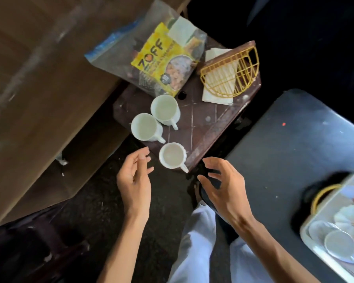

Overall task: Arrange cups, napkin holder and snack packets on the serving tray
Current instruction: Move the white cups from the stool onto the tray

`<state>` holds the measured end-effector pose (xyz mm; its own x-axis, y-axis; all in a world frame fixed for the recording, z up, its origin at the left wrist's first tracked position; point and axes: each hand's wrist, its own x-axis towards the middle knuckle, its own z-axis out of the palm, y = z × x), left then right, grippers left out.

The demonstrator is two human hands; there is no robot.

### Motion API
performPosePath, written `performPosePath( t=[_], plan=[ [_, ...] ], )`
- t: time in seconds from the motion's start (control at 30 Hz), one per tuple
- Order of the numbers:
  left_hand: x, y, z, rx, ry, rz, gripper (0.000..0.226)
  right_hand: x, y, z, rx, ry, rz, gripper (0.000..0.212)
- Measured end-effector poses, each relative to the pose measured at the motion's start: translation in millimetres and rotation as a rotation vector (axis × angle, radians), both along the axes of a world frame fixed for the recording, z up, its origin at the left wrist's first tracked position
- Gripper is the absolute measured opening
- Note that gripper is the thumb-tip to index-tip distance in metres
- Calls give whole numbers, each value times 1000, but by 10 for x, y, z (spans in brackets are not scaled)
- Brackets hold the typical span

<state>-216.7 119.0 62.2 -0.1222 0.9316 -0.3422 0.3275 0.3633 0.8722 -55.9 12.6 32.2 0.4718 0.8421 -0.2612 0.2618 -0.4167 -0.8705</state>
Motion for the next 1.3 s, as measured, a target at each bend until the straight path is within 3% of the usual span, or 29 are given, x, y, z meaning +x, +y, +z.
performPosePath(
  t=[0.33,0.87,1.07,1.3],
  plan=[
    [74,108,-209,-154,-133,32,28,-287,281,-77,-2,57,37,34],
    [198,62,-220,-145,-3,-29,32,-391,240,-134,-14,2,-13,14],
    [361,-125,-119,-161,-55,-60,27,-184,13,-64,49,-18,-126,12],
    [822,-498,18,-162,-125,-252,20,264,-562,115,62,-6,-272,12]
  ],
)
